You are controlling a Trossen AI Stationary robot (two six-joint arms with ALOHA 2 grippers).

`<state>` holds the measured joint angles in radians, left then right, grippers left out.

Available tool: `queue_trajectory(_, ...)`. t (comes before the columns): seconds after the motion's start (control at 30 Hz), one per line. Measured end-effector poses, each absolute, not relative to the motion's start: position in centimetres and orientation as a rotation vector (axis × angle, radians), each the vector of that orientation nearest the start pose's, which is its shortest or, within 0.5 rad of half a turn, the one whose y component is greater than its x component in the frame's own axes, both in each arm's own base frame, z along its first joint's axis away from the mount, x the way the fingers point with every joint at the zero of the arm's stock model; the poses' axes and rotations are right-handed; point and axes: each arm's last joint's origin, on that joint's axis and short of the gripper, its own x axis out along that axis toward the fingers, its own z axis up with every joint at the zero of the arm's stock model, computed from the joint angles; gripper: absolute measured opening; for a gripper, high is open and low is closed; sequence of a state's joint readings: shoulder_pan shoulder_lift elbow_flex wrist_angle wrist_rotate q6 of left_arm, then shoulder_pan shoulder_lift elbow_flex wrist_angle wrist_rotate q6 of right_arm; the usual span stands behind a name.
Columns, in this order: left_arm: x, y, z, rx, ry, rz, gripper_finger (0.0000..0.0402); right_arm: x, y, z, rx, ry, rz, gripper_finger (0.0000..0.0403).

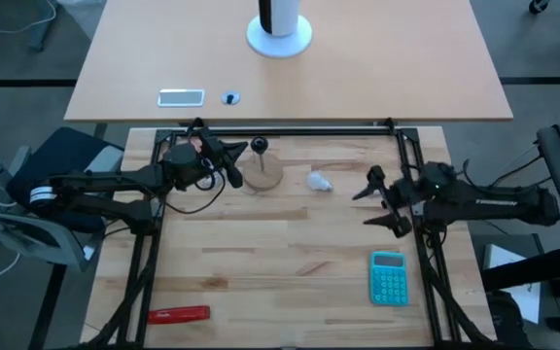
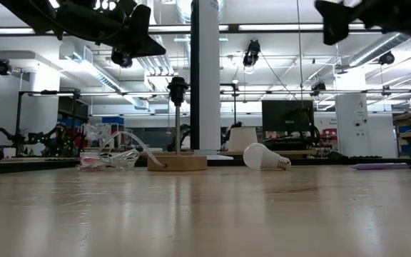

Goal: Screw lightbulb
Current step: Return to Home Position

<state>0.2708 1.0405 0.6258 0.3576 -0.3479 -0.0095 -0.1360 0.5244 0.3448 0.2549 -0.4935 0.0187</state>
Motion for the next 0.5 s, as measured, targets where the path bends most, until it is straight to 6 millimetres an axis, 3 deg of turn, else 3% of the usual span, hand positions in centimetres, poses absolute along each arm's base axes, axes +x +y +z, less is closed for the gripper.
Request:
queue_trajectory(0.17,21.9,7.1,28.2,-0.007,0.055,0.619,0.0,11.2,-0.1,21.9,-0.138,-0.151,0.355,0.0307)
queue_trajectory(0.3,21.9,7.1,28.2,-0.007,0.056,0.619,0.0,10.1,0.0,18.1,-0.142,-0.151,0.352,0.03)
queue_trajectory(0.5,21.9,7.1,28.2,-0.006,0.056,0.618,0.0,9.5,-0.1,17.2,-0.071,-0.076,0.293,0.0292)
